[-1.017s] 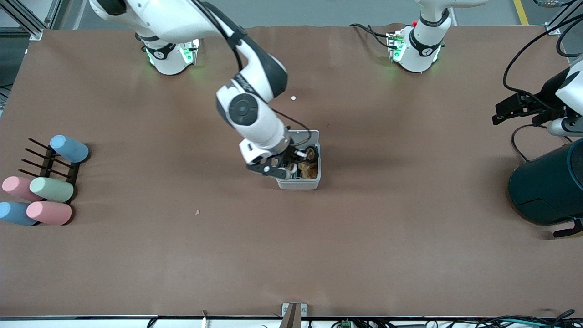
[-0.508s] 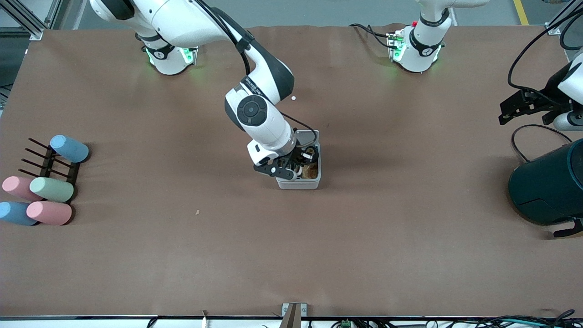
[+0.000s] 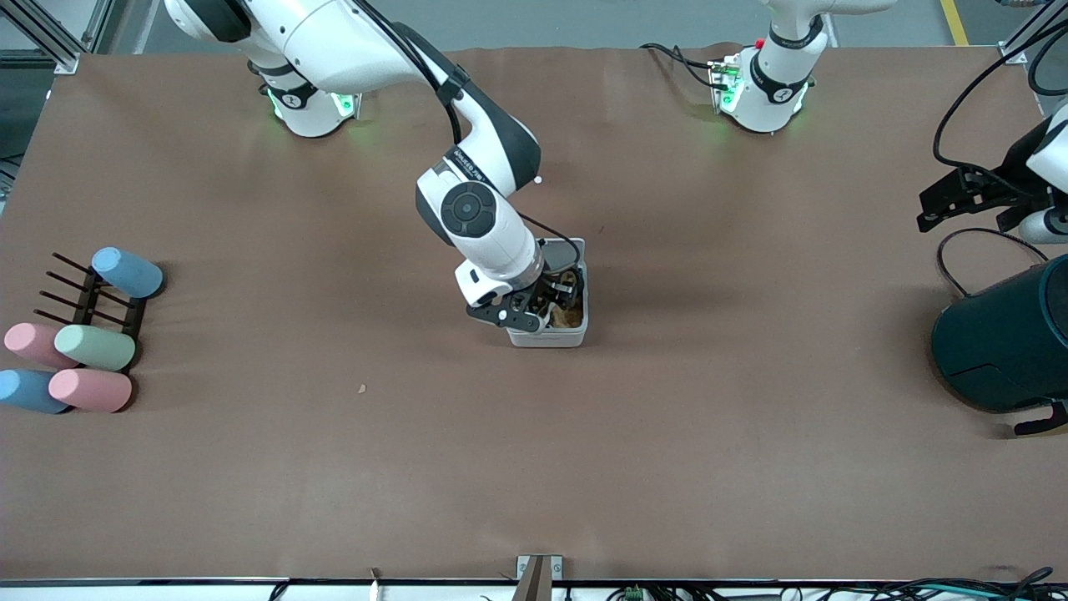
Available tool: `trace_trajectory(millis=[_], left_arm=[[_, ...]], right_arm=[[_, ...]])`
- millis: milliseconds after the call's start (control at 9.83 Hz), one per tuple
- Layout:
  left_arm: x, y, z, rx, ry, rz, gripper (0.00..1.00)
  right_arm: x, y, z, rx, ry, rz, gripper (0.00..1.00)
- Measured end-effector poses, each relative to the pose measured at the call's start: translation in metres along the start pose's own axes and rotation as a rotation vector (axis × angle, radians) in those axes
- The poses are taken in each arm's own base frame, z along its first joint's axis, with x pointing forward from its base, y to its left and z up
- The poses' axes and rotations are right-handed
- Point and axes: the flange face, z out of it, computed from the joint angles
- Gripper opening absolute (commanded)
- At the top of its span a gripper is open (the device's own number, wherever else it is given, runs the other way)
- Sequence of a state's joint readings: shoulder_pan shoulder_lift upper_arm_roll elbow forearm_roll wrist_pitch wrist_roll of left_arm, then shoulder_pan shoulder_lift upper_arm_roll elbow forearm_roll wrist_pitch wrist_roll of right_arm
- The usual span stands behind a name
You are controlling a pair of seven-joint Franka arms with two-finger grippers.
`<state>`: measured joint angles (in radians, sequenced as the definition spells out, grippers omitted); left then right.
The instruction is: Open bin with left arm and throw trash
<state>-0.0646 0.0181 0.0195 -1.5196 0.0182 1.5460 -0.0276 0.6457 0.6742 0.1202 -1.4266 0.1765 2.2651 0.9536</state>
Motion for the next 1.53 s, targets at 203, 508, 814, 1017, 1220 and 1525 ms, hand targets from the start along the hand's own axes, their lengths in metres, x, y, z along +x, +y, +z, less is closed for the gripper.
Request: trace_trajectory(millis=[203,508,814,1017,1220,1525], left_arm=[[0.000,-0.001,0.001,0.000,-0.001,-0.002,1.00],[0.001,-0.001,0.001,0.000,-0.002,-0.002,1.00],[0.001,-0.001,0.001,0.000,-0.002,-0.002,1.00],[0.001,-0.001,0.001,0.000,-0.003,-0.003,1.00],[0.001,-0.001,0.002,0.000,-0.003,-0.003,1.00],[0.001,-0.001,0.002,0.000,-0.004,-0.003,1.00]], right_arm=[[0.006,-0.003,-0.032,-0.017,-0.011,0.002,0.99],[0.032,0.013,-0.121,-0.004,0.008,0.043,0.99],[0.063,0.052,-0.193,-0.029,0.010,0.115,0.99],[0.097,0.135,-0.293,-0.095,-0.023,0.140,0.99],[0.109,0.229,-0.374,-0.151,-0.093,0.021,1.00],[0.129,0.342,-0.438,-0.138,-0.130,-0.133,1.00]])
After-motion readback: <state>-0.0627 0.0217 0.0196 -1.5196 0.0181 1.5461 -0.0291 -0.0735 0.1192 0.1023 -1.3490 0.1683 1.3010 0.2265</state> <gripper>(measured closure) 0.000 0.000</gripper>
